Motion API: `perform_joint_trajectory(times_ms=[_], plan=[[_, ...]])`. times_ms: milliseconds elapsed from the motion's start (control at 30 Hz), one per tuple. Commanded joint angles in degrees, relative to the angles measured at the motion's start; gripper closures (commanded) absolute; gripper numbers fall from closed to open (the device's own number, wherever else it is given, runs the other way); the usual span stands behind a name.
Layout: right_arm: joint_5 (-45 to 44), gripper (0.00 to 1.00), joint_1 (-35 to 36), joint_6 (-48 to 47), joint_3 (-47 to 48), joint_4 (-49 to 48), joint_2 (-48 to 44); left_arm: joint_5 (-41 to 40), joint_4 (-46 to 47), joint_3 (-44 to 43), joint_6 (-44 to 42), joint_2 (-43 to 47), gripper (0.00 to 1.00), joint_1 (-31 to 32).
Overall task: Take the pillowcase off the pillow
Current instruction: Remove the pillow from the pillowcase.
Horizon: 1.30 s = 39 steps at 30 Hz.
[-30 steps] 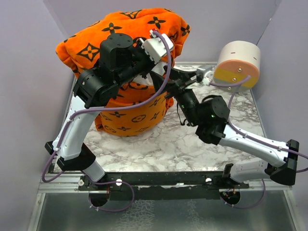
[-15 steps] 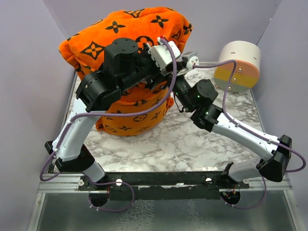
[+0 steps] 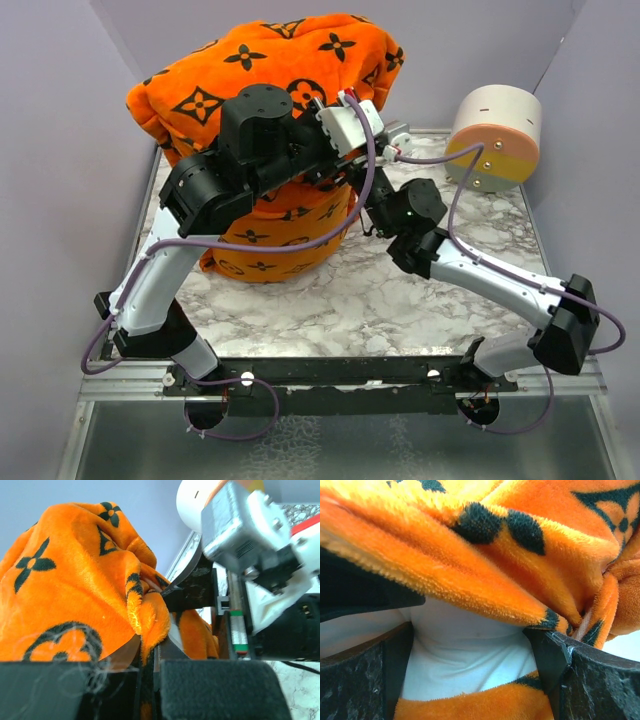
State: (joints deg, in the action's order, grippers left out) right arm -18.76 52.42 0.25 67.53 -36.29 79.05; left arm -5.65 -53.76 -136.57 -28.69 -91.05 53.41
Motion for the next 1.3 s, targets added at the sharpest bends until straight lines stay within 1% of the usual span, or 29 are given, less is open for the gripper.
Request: perform_joint_trajectory(times_ms=[0,33,67,100,167,233,267,300,333,400,467,567,633,700,833,900,1033,1067,1100,1133,1167,1267], plan=[[-6.05,0.00,-2.24,-4.77,2.67,-2.69,7.62,6.38,6.48,-4.46,0.15,3.63,1.00,2.88],[-5.19,0.03,-2.24,-3.94,3.11,-3.46,8.82,6.91,6.75,-4.49,0.24,3.83,1.00,2.92],[-4.01,0.10,-2.24,-2.89,3.40,-4.25,9.81,7.52,7.07,-4.45,0.15,4.12,1.00,2.92],[-3.20,0.20,-2.24,-1.61,3.50,-5.30,10.54,8.08,7.24,-4.41,-0.01,4.26,1.00,2.87],[-0.76,0.43,-2.25,1.47,2.82,-8.53,11.19,8.22,7.79,-4.51,-0.51,4.44,1.00,3.01],[1.91,0.70,-2.26,3.73,1.65,-12.25,11.16,8.13,8.58,-4.00,-1.62,4.74,1.00,3.02],[2.99,0.87,-2.24,4.10,1.07,-13.69,10.95,8.15,9.43,-3.33,-2.40,5.06,1.00,3.02],[3.67,0.97,-2.24,4.23,0.58,-14.92,10.56,7.76,10.77,-2.11,-3.37,5.66,1.00,3.02],[5.02,0.99,-2.24,4.88,-0.09,-15.87,9.91,6.87,12.92,-0.44,-4.50,6.28,1.00,3.00],[9.04,0.99,-2.17,5.91,-1.00,-16.63,8.39,4.77,18.93,3.55,-7.05,7.72,1.00,3.02],[14.15,0.99,-1.96,8.04,-0.84,-14.89,7.19,3.84,26.01,8.50,-11.89,9.39,1.00,3.02],[17.89,0.99,1.08,7.01,-1.52,-14.11,6.08,4.65,37.65,16.86,-18.87,11.66,1.00,3.02],[19.21,0.99,3.57,5.79,-2.74,-14.57,5.77,4.53,43.14,19.12,-21.35,11.57,1.00,3.02],[19.53,0.99,6.32,3.65,-4.09,-14.26,5.69,4.26,46.58,19.65,-23.71,10.60,1.00,3.02],[17.87,0.99,10.40,1.64,-9.91,-15.47,4.40,3.28,54.19,22.19,-28.50,9.65,1.00,3.02],[16.90,0.99,11.64,1.57,-13.27,-16.56,3.59,2.88,55.85,22.35,-30.37,9.09,1.00,3.02],[16.15,0.99,14.06,0.11,-17.97,-15.59,2.34,1.07,58.17,22.36,-32.67,7.95,1.00,3.02],[15.83,0.99,14.59,-0.17,-18.99,-15.15,1.84,-0.17,59.54,22.67,-33.40,7.58,1.00,3.03],[15.38,0.99,14.97,-0.20,-20.33,-15.02,1.07,-1.88,61.39,23.30,-34.47,7.24,0.97,3.02],[14.88,0.99,15.13,0.06,-21.80,-15.27,0.31,-3.61,63.81,24.30,-35.90,6.93,0.90,3.02],[14.30,0.99,15.31,0.47,-23.67,-15.81,-0.81,-5.89,65.69,24.89,-37.34,6.37,0.87,3.02],[12.23,0.99,15.51,1.83,-29.26,-17.10,-4.62,-13.72,68.14,24.02,-40.89,3.69,0.87,3.02]])
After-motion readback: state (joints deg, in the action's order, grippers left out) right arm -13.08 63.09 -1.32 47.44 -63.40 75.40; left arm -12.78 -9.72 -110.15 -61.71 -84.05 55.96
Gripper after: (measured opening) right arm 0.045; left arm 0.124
